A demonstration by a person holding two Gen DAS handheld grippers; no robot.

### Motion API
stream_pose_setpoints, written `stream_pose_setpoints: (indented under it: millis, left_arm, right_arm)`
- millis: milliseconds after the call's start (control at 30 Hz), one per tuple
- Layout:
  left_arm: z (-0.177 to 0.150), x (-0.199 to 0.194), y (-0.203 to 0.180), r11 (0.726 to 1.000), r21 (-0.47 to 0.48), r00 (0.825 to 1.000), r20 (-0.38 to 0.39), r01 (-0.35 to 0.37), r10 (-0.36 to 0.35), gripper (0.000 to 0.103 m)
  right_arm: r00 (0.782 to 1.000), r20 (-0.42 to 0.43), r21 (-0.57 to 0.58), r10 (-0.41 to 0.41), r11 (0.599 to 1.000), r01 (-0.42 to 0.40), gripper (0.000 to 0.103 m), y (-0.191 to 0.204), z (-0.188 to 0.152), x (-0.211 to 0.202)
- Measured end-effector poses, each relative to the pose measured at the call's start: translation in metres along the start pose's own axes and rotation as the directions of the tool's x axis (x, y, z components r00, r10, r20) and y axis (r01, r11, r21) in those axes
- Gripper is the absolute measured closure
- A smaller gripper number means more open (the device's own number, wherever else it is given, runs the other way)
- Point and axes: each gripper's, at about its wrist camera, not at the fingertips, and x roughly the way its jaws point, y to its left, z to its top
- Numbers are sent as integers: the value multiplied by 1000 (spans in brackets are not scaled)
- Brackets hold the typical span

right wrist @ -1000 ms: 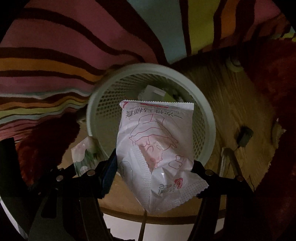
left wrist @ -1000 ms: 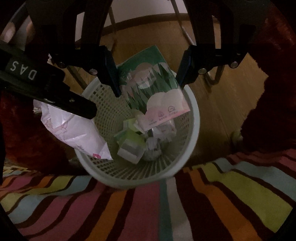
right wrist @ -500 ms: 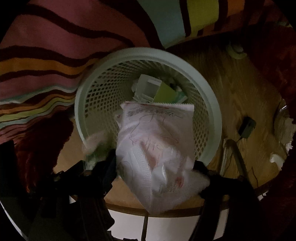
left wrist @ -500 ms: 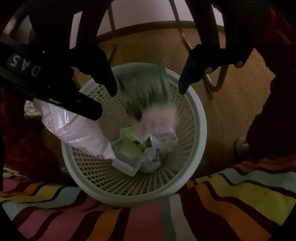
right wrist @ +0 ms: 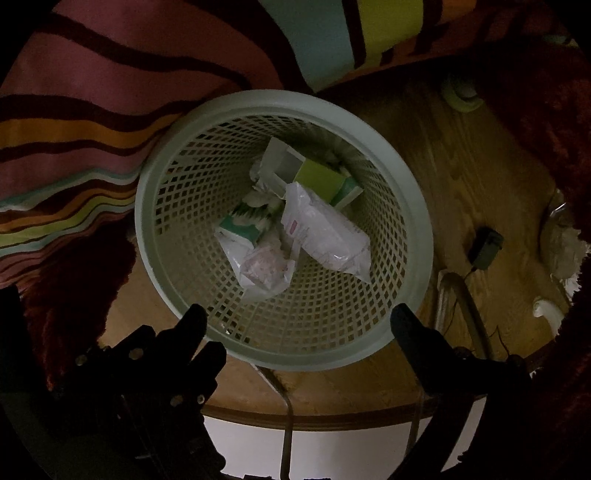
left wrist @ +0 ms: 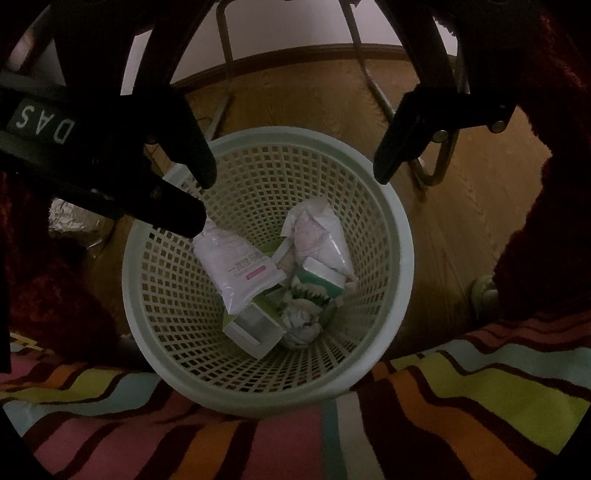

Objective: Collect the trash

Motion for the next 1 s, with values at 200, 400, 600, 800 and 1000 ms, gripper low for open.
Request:
stream_pose_setpoints:
  millis: [200, 400, 600, 800, 1000]
  left_arm:
    - [-4, -13, 7, 1000, -17, 1000, 19, 21, -21, 18]
    - [-14, -43, 13, 1000, -18, 993, 118, 13, -11, 19]
    - [-23, -65, 19, 1000, -24, 982, 189, 1, 4, 18]
    - [-33, -85, 24, 1000, -24, 965, 260, -6, 12, 19]
    - [-43, -99, 27, 1000, -25, 950, 313, 0, 8, 18]
  right_arm:
    - [997, 78, -37, -4, 999, 6, 8, 6, -4, -18]
    - [984, 178, -61, 5, 998, 5, 8, 8, -9, -39]
    - [968, 251, -82, 27, 997, -6, 8, 10, -17, -59]
    - [938, 347, -147, 15, 988, 39, 8, 20, -33, -87]
    - [891, 454, -195, -1, 976, 100, 8, 28, -49, -111]
